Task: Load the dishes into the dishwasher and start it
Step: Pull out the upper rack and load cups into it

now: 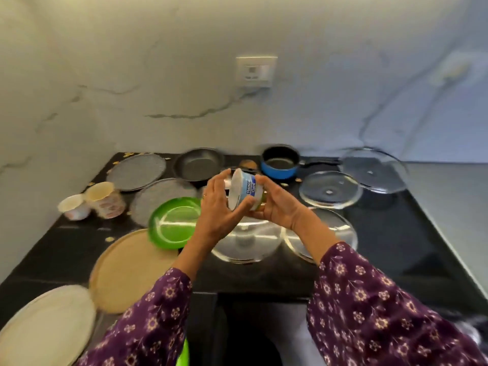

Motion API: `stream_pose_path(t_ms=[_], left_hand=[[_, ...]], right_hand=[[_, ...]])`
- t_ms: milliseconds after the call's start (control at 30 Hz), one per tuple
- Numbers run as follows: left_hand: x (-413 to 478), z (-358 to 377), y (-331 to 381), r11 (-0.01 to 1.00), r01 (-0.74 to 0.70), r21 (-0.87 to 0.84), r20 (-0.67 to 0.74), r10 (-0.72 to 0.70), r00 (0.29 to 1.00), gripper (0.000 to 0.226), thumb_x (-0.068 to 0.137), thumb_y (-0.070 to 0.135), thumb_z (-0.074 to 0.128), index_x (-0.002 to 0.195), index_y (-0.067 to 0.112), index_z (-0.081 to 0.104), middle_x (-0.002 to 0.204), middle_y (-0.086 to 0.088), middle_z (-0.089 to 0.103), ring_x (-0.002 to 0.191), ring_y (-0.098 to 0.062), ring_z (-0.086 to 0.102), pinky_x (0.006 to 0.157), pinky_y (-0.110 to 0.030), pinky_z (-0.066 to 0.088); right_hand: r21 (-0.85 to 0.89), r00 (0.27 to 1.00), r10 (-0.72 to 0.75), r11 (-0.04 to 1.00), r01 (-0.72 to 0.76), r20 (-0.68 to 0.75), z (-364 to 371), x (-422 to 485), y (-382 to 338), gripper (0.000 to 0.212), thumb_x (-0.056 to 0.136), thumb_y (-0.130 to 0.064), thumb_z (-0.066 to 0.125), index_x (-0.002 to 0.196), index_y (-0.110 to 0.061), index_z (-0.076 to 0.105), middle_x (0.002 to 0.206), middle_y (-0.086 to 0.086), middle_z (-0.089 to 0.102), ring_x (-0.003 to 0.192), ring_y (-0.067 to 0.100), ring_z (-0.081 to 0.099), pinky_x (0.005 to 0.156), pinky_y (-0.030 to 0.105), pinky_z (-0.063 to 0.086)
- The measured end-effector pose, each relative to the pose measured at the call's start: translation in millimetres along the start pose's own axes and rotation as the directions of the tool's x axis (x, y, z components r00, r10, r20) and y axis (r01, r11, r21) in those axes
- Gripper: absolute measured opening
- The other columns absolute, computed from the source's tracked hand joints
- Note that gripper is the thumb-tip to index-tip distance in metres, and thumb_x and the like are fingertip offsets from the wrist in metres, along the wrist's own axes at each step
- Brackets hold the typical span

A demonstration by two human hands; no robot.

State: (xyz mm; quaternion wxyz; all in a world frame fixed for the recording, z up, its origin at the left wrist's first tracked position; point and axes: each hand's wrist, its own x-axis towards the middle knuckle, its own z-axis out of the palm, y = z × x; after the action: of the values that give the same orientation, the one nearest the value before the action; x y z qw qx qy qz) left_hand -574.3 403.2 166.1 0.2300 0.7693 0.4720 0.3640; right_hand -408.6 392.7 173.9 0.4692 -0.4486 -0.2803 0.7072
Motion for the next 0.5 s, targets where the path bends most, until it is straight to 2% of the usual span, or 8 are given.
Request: stream_pose_path(t_ms=[67,133,200,267,333,433,500], left_hand=[[-0.7,52.2,41.9,0.998,-0.066,-0.015,0.092,0.068,0.993,0.089,0.073,0.072,0.047,0.14,0.014,0.034,0.137,-0.003,0.039,0.123,-0.011,0.037,0.106,-0.034,0.033],[-7.3,103.3,79.6,0.993,-0.113,-0.028,0.193,0.117,0.974,0.089,0.072,0.074,0.045,0.138,0.016,0.035,0.137,-0.003,0.039,0.126,-0.016,0.037,0.107,-0.039,0.034],[-20.2,160.5,121.7,0.98,-0.189,-0.057,0.296,0.198,0.935,0.085,0.072,0.074,0.045,0.137,0.019,0.037,0.137,-0.002,0.039,0.126,-0.018,0.038,0.105,-0.04,0.035],[-39.2,215.3,162.5,0.958,-0.274,-0.086,0.385,0.286,0.877,0.084,0.072,0.073,0.045,0.137,0.019,0.039,0.136,-0.002,0.041,0.125,-0.02,0.039,0.104,-0.041,0.036],[-60.9,263.4,200.4,0.934,-0.339,-0.115,0.466,0.352,0.812,0.082,0.073,0.071,0.048,0.136,0.019,0.04,0.136,-0.003,0.042,0.124,-0.021,0.04,0.103,-0.041,0.036],[-98.0,333.5,254.0,0.887,-0.433,-0.164,0.575,0.442,0.689,0.073,0.078,0.061,0.056,0.135,0.019,0.041,0.135,-0.003,0.043,0.123,-0.023,0.039,0.103,-0.04,0.035],[-119.8,373.4,281.6,0.845,-0.497,-0.196,0.622,0.499,0.603,0.069,0.08,0.057,0.057,0.134,0.017,0.043,0.133,-0.005,0.046,0.122,-0.027,0.042,0.102,-0.041,0.035]], right_hand=[[0.01,0.983,-0.103,0.994,0.105,-0.152,-58.6,-44.9,-12.6,0.046,0.089,-0.042,0.056,0.124,-0.011,0.056,0.108,0.015,0.066,0.09,0.025,0.067,0.075,0.04,0.059],[-0.035,0.932,-0.195,0.98,0.194,-0.306,-111.2,-92.8,-20.4,0.05,0.088,-0.042,0.058,0.127,-0.013,0.053,0.111,0.015,0.065,0.086,0.023,0.07,0.066,0.034,0.058],[-0.084,0.838,-0.29,0.955,0.285,-0.463,-169.5,-147.8,-20.9,0.047,0.09,-0.039,0.057,0.129,-0.014,0.049,0.114,0.014,0.065,0.087,0.021,0.07,0.063,0.03,0.056],[-0.126,0.732,-0.343,0.934,0.335,-0.589,-221.3,-206.5,-15.1,0.038,0.093,-0.034,0.054,0.126,-0.015,0.048,0.108,0.009,0.066,0.086,0.018,0.069,0.061,0.029,0.056],[-0.146,0.649,-0.343,0.93,0.338,-0.679,-267.1,-258.8,-4.3,0.035,0.094,-0.033,0.053,0.125,-0.018,0.048,0.105,0.006,0.066,0.088,0.019,0.067,0.064,0.03,0.056],[-0.131,0.536,-0.285,0.943,0.306,-0.795,-331.1,-330.2,20.3,0.032,0.092,-0.034,0.054,0.122,-0.022,0.048,0.103,0.002,0.066,0.09,0.023,0.066,0.077,0.037,0.057],[-0.117,0.445,-0.234,0.955,0.274,-0.865,-365.6,-367.4,37.8,0.036,0.09,-0.035,0.057,0.121,-0.02,0.047,0.105,0.005,0.066,0.086,0.023,0.066,0.072,0.036,0.057]])
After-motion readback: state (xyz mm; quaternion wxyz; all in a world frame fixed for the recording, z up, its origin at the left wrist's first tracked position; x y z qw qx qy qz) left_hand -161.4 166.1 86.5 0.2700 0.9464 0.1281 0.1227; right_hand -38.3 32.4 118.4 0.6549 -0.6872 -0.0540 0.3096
